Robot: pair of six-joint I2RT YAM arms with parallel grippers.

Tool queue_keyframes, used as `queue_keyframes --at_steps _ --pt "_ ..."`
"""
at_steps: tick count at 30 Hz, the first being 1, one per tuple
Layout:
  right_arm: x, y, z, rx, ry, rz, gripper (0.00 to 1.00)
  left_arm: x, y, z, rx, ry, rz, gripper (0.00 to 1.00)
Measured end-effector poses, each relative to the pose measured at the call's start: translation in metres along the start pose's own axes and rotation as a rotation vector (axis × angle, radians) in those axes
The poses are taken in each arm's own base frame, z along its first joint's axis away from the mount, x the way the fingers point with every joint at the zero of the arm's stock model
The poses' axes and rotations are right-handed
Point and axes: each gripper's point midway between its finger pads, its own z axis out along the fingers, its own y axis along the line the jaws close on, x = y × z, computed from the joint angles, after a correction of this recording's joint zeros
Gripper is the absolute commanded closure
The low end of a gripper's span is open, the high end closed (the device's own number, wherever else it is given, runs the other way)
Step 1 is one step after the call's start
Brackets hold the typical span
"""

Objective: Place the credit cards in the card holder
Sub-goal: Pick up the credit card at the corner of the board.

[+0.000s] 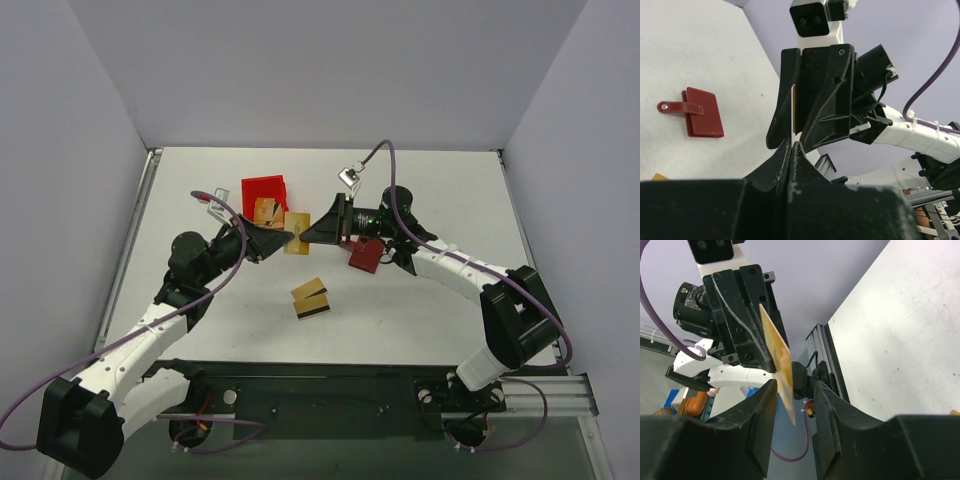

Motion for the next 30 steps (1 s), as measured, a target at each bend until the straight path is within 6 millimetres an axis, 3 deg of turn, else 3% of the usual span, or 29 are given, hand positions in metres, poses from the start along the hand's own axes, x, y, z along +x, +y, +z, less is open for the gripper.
queue_keyframes --at_steps 4,18,30 --pt "-0.006 -0.001 0.001 0.009 -0.033 -0.009 0.71 -0.007 -0.007 -0.001 0.033 -0.044 -0.002 1.0" --pt "-0.024 0.01 0.003 -0.015 -0.116 -0.018 0.72 -0.01 -0.004 -0.004 0.032 -0.09 -0.046 1.0" --pt "-0.018 0.014 0.006 -0.026 -0.094 -0.011 0.73 -0.011 -0.005 -0.004 0.033 -0.094 -0.061 1.0"
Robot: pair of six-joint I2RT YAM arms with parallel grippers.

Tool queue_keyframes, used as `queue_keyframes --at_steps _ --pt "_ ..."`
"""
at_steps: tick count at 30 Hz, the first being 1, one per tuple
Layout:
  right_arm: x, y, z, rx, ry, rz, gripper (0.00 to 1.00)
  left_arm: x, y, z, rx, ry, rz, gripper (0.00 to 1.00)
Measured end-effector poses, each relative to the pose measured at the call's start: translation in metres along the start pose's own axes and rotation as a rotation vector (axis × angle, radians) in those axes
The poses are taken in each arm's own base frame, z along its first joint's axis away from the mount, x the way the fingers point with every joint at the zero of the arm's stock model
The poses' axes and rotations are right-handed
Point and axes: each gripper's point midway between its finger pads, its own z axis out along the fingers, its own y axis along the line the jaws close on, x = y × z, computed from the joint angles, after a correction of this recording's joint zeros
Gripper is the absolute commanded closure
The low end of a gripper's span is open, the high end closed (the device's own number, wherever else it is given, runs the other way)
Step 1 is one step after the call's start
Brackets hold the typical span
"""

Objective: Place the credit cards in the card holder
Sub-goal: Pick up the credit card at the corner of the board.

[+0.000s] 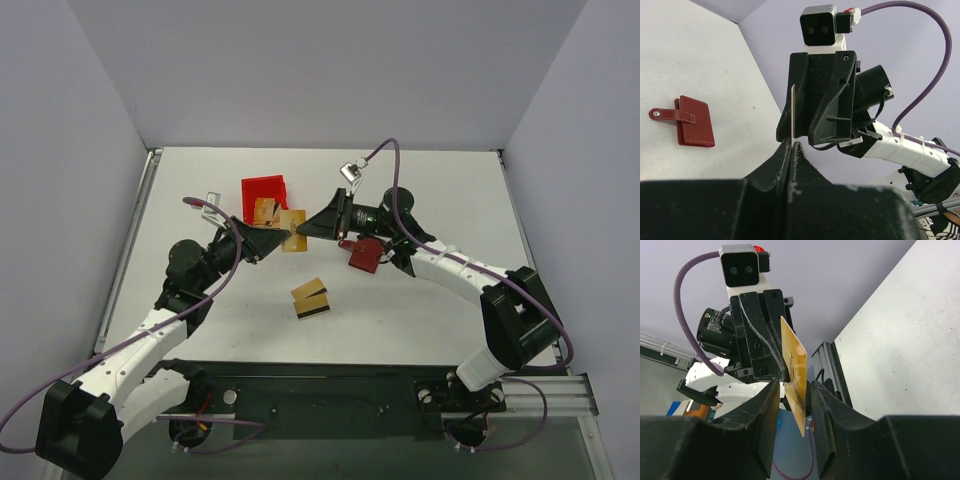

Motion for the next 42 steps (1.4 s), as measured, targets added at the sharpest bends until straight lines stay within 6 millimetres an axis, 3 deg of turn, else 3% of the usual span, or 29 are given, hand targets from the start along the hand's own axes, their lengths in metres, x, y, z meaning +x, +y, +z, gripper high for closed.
queue_keyframes --at_steps 6,12,14,15,18,20,24,27,29,32,33,37,39,42 --pt "0.003 0.0 0.001 0.001 0.008 0.004 0.83 0.0 0.0 0.0 0.0 -0.001 -0.003 1.0" --pt "0.001 0.001 0.002 0.002 0.01 0.003 1.0 -0.003 -0.001 0.0 0.004 -0.01 -0.004 1.0" --pt "0.001 0.002 0.002 -0.001 0.014 0.002 1.0 -0.003 0.0 0.0 0.001 -0.01 -0.007 0.9" --pt "0.001 0.002 0.002 -0.003 0.015 0.001 1.0 -0.004 0.0 0.0 0.001 -0.011 -0.008 0.76" --pt "0.001 0.001 0.002 0.002 0.016 0.002 1.0 -0.004 0.003 0.0 -0.007 -0.009 -0.018 0.52" --pt "0.002 -0.001 0.003 0.015 0.021 0.002 1.0 -0.006 0.008 0.001 -0.021 -0.012 -0.028 0.42" --pt "0.001 -0.016 0.002 0.095 0.024 0.008 1.0 -0.011 0.021 0.001 -0.061 -0.022 -0.039 0.37" --pt "-0.009 -0.045 -0.004 0.28 -0.005 0.019 1.0 -0.02 0.031 0.003 -0.102 -0.033 -0.038 0.37" --pt "-0.019 -0.065 -0.015 0.429 -0.038 0.005 1.0 -0.026 0.037 0.007 -0.13 -0.035 -0.022 0.38" --pt "-0.034 -0.094 -0.045 0.704 -0.076 -0.023 1.0 -0.033 0.048 0.018 -0.173 -0.017 0.028 0.49" --pt "-0.038 -0.103 -0.058 0.789 -0.085 -0.031 1.0 -0.035 0.052 0.025 -0.188 0.0 0.052 0.58" --pt "-0.038 -0.135 -0.116 1.073 -0.073 -0.003 1.0 -0.036 0.076 0.06 -0.239 0.089 0.101 0.61" --pt "-0.037 -0.149 -0.14 1.162 -0.073 0.037 1.0 -0.024 0.098 0.079 -0.268 0.151 0.109 0.6" --pt "-0.03 -0.173 -0.173 1.286 -0.06 0.103 1.0 0.02 0.132 0.096 -0.348 0.289 0.113 0.57"
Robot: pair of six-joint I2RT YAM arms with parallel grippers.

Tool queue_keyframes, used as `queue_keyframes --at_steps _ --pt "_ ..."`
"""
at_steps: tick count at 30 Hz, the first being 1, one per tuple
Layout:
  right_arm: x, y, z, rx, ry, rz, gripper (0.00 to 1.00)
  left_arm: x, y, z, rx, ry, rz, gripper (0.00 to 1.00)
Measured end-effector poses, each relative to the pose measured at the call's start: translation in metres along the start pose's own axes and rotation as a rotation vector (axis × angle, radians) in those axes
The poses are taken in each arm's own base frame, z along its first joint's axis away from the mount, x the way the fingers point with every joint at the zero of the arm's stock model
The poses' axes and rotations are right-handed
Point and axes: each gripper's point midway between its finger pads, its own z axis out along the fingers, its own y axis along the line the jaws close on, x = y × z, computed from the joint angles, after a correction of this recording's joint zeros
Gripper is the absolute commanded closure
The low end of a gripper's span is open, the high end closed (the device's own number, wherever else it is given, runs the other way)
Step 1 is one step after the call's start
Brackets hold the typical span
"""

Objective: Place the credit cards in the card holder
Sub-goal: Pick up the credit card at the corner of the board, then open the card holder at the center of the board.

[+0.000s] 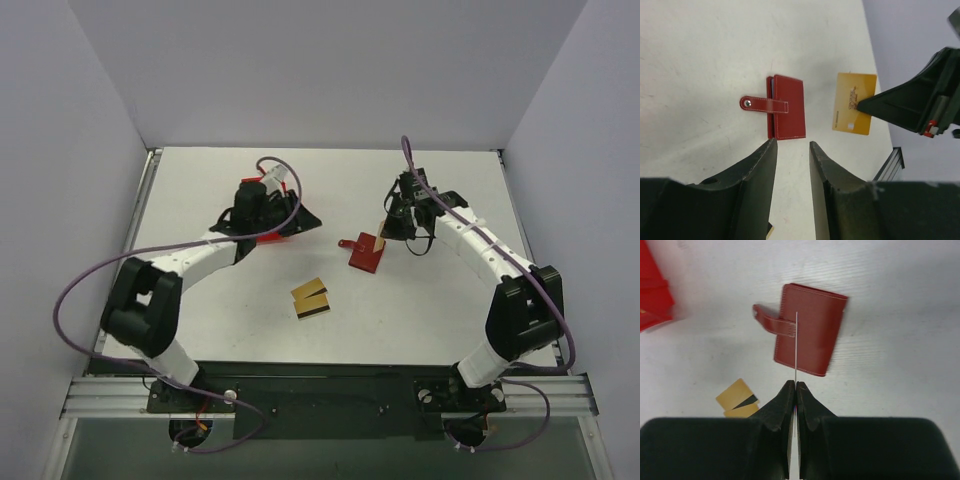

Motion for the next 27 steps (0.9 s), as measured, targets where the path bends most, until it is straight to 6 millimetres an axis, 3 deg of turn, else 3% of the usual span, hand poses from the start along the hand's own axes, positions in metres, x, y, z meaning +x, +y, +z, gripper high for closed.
queue_keyframes --at_steps 5,9,15,27 --pt "0.007 -0.032 0.013 0.111 0.047 0.009 1.0 0.058 0.007 0.063 -0.079 0.197 0.11 0.57" --pt "0.009 -0.04 0.019 0.135 0.062 0.016 1.0 0.081 0.013 0.093 -0.086 0.272 0.153 0.57" --pt "0.014 -0.05 0.032 0.165 0.094 0.028 1.0 0.099 0.044 0.1 -0.146 0.328 0.125 0.56" --pt "0.024 -0.066 0.052 0.23 0.139 0.03 1.0 0.112 0.058 0.103 -0.174 0.36 0.109 0.62"
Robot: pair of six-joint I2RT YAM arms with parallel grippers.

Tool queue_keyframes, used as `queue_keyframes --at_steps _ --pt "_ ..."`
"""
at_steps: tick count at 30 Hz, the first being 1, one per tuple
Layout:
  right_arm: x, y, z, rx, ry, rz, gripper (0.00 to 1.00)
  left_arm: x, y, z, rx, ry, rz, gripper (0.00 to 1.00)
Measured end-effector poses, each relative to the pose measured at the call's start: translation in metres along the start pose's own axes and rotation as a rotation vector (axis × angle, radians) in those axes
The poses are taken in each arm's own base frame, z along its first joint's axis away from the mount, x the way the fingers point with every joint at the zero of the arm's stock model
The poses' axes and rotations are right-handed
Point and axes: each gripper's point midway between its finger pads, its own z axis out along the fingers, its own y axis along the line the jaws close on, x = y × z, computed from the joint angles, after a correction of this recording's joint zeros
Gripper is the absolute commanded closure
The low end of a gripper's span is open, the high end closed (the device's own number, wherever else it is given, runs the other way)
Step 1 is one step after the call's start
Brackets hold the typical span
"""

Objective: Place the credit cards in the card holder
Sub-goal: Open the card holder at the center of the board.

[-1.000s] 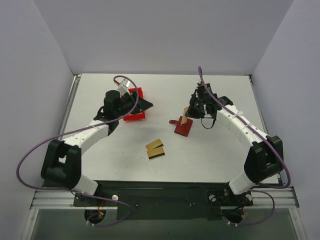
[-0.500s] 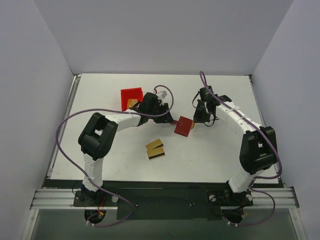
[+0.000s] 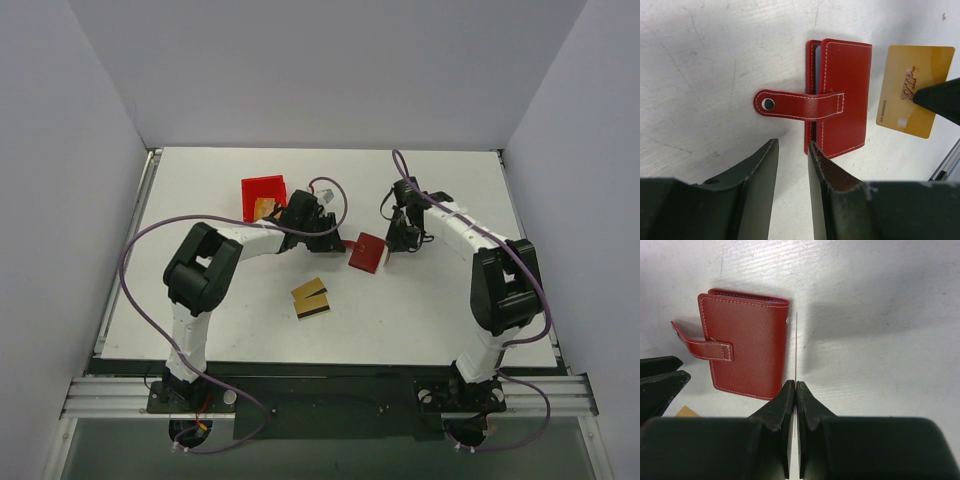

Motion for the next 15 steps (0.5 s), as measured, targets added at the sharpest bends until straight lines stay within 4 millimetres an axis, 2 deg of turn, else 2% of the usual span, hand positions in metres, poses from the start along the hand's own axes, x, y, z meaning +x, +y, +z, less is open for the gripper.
queue_keyframes --at_steps 6,15 --pt "0.0 -0.004 0.008 0.029 0.005 -0.005 1.0 0.006 0.01 0.011 -0.036 0.031 -0.016 0.64" --pt "-0.003 -0.003 0.02 0.045 0.017 -0.019 1.0 0.004 0.005 0.018 -0.03 0.031 -0.004 0.66"
